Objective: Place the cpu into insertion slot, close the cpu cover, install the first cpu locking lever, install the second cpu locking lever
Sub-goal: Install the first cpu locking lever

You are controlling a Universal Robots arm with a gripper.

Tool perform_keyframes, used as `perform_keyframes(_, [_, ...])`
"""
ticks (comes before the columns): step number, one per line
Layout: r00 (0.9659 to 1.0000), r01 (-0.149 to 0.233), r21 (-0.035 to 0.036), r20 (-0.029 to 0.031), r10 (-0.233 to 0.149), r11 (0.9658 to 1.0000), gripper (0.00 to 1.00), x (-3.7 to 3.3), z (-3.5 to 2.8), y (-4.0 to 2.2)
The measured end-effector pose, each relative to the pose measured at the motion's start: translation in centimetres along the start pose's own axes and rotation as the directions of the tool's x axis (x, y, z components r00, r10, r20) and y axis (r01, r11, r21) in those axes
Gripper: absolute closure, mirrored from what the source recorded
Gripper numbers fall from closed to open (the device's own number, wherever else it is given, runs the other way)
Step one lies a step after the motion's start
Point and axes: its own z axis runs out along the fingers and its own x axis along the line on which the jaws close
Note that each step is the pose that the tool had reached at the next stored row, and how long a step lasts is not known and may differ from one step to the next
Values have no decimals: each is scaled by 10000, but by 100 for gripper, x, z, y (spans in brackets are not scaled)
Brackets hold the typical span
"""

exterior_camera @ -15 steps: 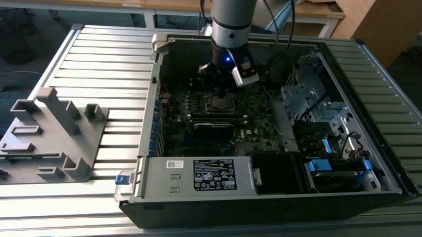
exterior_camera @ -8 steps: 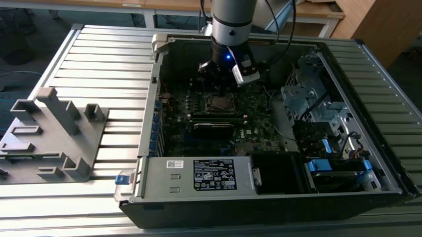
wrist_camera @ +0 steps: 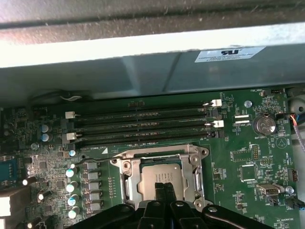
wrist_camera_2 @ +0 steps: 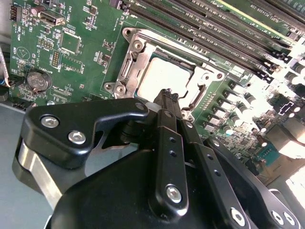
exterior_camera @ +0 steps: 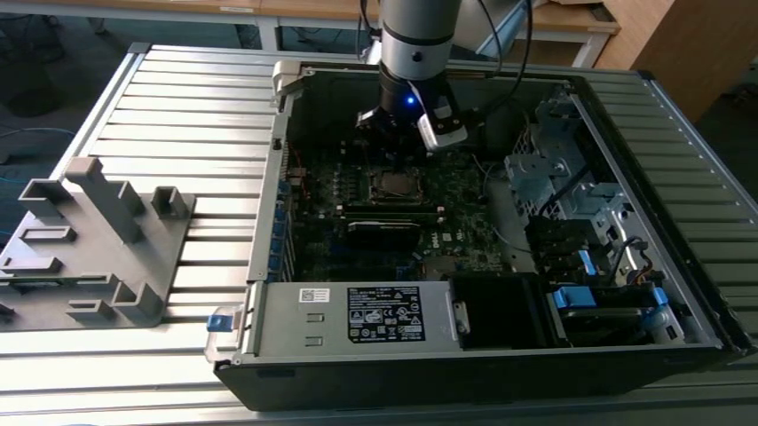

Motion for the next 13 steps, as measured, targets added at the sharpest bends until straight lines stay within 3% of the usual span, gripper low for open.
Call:
perform_keyframes(6, [10000,0,0,0,0,10000,89,-1,-45,2])
perform_keyframes(13, [10000,0,-1,1,0,10000,89,-1,-48,2])
